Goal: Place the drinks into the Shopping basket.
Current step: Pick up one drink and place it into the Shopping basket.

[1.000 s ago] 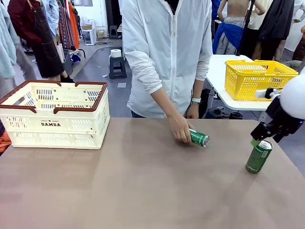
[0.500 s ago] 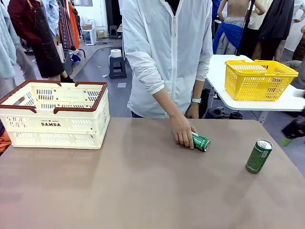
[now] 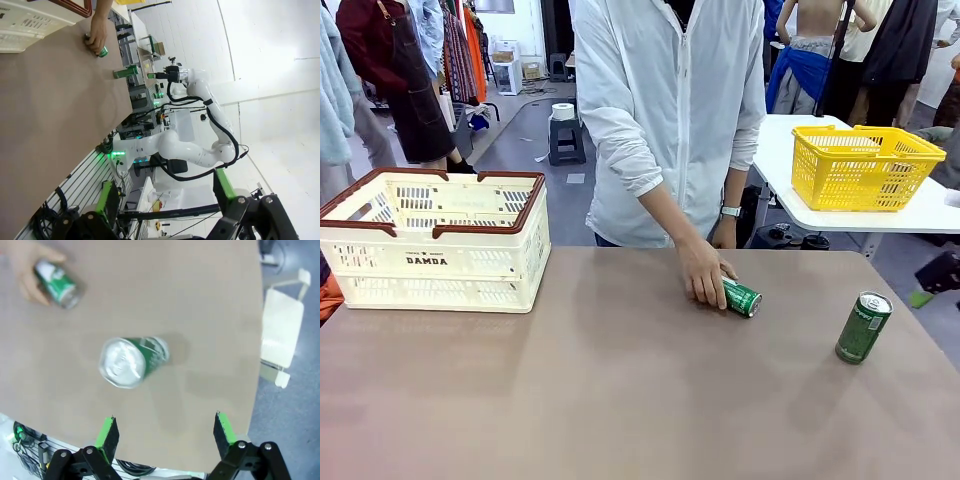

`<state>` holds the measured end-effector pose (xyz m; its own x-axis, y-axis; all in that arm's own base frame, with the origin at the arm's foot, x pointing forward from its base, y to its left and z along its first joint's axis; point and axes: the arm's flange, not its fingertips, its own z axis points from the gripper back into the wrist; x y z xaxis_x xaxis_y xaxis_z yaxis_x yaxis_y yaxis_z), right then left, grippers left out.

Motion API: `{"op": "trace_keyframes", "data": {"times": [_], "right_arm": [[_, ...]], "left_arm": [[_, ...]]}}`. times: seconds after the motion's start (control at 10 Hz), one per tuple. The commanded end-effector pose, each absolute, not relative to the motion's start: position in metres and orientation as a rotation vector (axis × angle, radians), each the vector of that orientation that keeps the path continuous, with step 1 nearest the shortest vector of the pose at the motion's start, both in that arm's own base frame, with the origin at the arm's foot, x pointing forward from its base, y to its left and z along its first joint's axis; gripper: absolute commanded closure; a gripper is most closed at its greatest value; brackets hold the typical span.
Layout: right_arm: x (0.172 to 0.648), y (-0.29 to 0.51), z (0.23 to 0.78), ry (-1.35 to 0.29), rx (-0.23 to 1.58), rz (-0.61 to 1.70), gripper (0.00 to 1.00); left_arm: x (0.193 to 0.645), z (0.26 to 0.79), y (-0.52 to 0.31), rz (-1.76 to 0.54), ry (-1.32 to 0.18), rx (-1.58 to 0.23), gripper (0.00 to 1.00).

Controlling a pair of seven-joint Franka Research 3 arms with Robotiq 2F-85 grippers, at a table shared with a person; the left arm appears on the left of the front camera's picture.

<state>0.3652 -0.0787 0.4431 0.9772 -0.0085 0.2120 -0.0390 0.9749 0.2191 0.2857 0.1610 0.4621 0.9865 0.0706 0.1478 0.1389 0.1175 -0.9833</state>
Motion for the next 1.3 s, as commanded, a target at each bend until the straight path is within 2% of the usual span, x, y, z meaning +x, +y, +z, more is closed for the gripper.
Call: {"op": "trace_keyframes", "data": {"times": [0.0,0.4,1.2], "right_arm": [[0.378,-0.051,0.441,-0.245,0.243,0.099,0.0],[0.401,-0.004,0.418,-0.198,0.176,0.158,0.0],[0.415,0.007,0.394,-0.172,0.091,0.137,0.0]], "left_arm": [[0.285,0.466,0.159,-0.035,-0.178,-1.468,0.0],[0.285,0.466,0.159,-0.035,-0.178,-1.468,0.0],[0.285,0.466,0.159,-0.035,-0.178,-1.468,0.0]]}}
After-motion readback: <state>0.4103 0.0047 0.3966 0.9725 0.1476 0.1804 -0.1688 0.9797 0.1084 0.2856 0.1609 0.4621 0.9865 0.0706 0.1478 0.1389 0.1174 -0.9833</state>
